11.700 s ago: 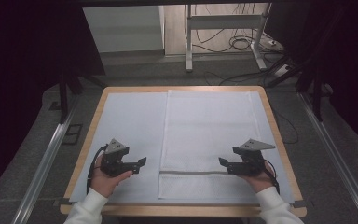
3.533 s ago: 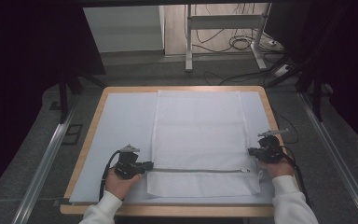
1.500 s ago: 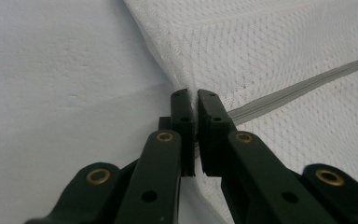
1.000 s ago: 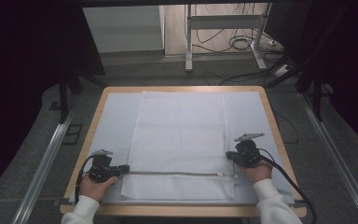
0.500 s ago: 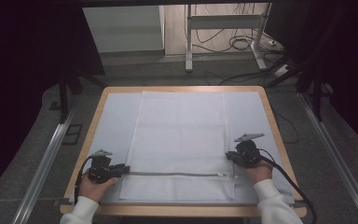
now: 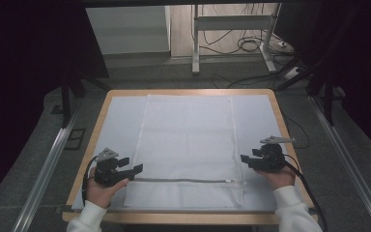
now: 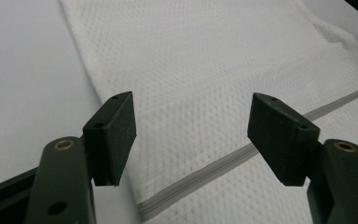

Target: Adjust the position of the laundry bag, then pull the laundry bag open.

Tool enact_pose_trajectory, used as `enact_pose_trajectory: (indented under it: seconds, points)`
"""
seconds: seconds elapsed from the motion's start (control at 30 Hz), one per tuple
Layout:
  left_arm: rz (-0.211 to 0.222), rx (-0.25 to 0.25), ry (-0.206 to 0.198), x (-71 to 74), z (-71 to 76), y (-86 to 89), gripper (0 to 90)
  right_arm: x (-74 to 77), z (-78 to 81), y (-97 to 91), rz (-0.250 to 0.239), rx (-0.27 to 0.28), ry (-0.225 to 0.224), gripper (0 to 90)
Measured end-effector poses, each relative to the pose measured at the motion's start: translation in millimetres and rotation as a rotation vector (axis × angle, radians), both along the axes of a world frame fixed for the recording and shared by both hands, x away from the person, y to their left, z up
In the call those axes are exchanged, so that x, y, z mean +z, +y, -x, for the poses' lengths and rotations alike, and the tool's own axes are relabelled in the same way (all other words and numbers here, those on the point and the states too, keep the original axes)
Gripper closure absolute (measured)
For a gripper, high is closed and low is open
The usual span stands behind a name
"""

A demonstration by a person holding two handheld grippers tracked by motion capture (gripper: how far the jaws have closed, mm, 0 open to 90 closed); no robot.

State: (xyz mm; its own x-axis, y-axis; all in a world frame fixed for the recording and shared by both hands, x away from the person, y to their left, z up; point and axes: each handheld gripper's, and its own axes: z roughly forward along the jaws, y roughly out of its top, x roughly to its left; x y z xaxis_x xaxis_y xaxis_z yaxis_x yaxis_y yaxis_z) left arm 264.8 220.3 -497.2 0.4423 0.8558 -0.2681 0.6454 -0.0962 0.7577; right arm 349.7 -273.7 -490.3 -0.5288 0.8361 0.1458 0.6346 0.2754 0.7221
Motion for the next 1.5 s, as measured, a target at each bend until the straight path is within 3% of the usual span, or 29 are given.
enact_pose_trajectory:
  seconds: [0.17,0.63,0.9,1.0,1.33,1.5]
  points:
    - [0.002,-0.016,0.006,3.1,-1.2,-7.3,31.3,0.9,1.5,-1.7,-0.021,-0.007,-0.006,31.8]
    - [0.016,-0.068,-0.008,9.8,-5.9,-32.0,28.7,0.7,4.2,-3.3,0.004,-0.021,-0.039,27.4]
    - [0.003,-0.079,-0.074,12.7,-9.4,-48.9,22.6,-0.5,4.4,-5.9,0.012,-0.018,-0.046,25.6]
    - [0.007,-0.087,-0.048,13.7,-10.6,-56.2,24.0,-0.2,5.1,-6.5,0.032,-0.013,-0.065,25.6]
    - [0.009,-0.144,0.022,17.3,-11.8,-78.8,28.7,-0.9,4.9,-5.6,0.029,0.002,-0.073,25.3]
    - [0.034,-0.161,0.045,18.0,-13.2,-88.2,29.3,-1.0,6.0,-5.8,0.020,-0.001,-0.077,25.6]
